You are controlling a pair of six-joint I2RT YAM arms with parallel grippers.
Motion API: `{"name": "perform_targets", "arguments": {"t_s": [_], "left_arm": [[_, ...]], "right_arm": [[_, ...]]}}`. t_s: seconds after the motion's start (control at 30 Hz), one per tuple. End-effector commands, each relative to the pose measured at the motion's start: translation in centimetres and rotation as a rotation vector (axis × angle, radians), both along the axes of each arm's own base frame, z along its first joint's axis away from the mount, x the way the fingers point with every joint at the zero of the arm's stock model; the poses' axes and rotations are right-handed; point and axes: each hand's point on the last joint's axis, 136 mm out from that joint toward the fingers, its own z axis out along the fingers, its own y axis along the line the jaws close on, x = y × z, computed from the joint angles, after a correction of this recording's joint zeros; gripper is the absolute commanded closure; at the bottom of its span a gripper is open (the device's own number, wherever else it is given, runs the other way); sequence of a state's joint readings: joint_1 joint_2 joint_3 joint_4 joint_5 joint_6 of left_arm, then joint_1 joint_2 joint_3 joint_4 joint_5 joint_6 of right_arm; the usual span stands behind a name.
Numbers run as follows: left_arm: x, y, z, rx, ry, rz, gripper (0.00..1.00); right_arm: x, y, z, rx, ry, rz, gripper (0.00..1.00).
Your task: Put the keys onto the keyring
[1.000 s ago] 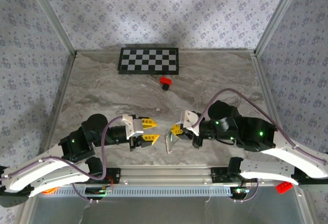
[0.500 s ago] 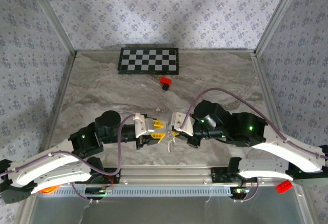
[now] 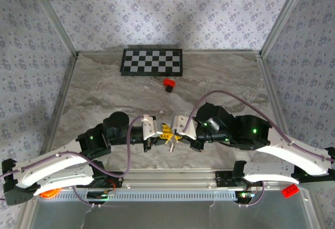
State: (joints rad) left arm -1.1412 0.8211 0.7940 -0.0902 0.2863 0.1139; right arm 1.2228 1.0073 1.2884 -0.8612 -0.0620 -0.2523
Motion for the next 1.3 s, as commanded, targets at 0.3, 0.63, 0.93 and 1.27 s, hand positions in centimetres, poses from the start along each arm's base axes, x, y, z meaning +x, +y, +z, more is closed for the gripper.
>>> {"name": "perform_targets", "arguments": {"t_s": [0.3,0.63,0.93,1.27], "left_arm": [[-0.4,0.4,3.1,-0.103,-0.039,-0.008,1.00],[-1.7,0.9,4.6,-0.169,-0.042,-0.065,1.00],[-2.7,1.6,5.7,-0.223,-0.047,-0.102,1.00],[-3.1,2.1,6.2,-0.247,-0.048,-0.115,1.00]], "right_arm": [[-0.3,0.9,1.0,0.037,-0.030,0.024,1.00],[-0.9,1.0,3.1,0.216,-0.008,0.010,0.90],[-1.7,0.8,2.9,0.264,0.037,0.029,0.76],[-1.6,1.0,3.1,0.288,0.043,0.030,0.86]]}}
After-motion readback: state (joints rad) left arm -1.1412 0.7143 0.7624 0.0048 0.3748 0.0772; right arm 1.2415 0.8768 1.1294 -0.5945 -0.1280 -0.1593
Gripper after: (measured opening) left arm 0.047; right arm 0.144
